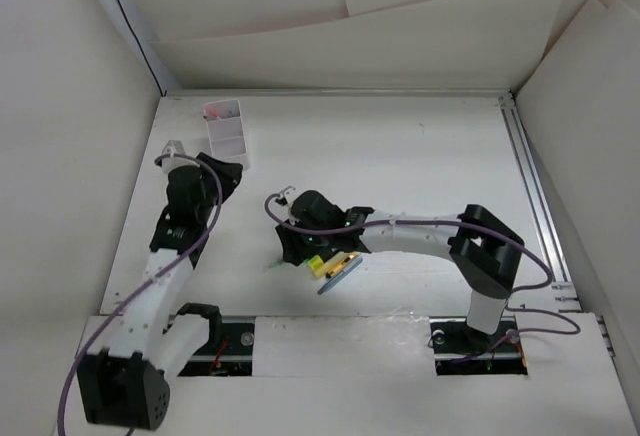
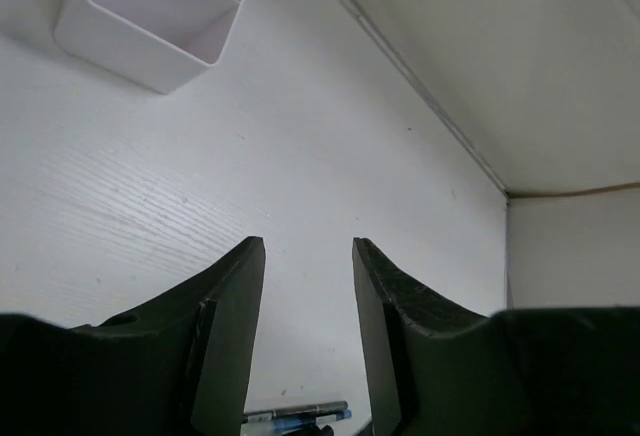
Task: Sort the stationery into containers
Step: Pick up the pen from the center of the board.
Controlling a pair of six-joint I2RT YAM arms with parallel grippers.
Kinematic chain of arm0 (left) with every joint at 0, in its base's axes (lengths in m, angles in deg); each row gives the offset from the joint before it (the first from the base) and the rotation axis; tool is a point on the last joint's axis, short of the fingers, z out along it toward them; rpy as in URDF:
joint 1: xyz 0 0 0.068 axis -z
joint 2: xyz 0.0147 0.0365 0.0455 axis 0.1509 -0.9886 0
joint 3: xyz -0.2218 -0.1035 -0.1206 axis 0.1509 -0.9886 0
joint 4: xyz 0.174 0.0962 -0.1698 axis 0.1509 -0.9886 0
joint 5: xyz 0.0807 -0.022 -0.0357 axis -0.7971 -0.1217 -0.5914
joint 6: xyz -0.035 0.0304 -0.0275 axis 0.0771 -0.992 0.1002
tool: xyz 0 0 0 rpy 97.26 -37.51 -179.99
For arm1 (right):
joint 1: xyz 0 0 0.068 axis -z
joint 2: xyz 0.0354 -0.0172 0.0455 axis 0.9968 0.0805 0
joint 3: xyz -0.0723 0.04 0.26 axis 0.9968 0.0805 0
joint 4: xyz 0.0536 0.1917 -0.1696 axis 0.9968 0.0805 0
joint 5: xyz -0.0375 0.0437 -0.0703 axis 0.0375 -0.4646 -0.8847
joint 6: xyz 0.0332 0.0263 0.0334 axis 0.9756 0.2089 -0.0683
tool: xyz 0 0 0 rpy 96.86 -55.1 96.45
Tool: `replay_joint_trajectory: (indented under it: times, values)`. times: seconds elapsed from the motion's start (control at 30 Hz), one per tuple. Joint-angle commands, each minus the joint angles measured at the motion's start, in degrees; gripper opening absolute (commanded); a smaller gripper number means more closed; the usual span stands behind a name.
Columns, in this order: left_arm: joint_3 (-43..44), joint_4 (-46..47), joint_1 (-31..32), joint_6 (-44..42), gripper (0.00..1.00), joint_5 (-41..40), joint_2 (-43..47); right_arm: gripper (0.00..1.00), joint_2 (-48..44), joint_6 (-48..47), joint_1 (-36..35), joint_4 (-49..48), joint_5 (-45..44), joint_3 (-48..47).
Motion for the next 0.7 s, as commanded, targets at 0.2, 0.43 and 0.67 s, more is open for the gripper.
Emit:
replay_joint_trajectory:
  times: [0.2,0.43,0.67]
  values:
    - [-4.56,-8.24,-0.08,0.31,0.45,2.10,22.09,0.61,7.46,-6.98,-3.02,10.21,-9.49,-10.58]
    - [2.47,-8.26,-0.08,-3.03,0.52,2.10,24.03,0.66,15.72,-9.89,-4.77,19.17,-15.55,-21.83]
    - [3.61,-8.26,0.44,-4.18,0.55,0.87,24.03,0.66,18.11,-11.56,-5.30,22.96,-15.56,-23.78]
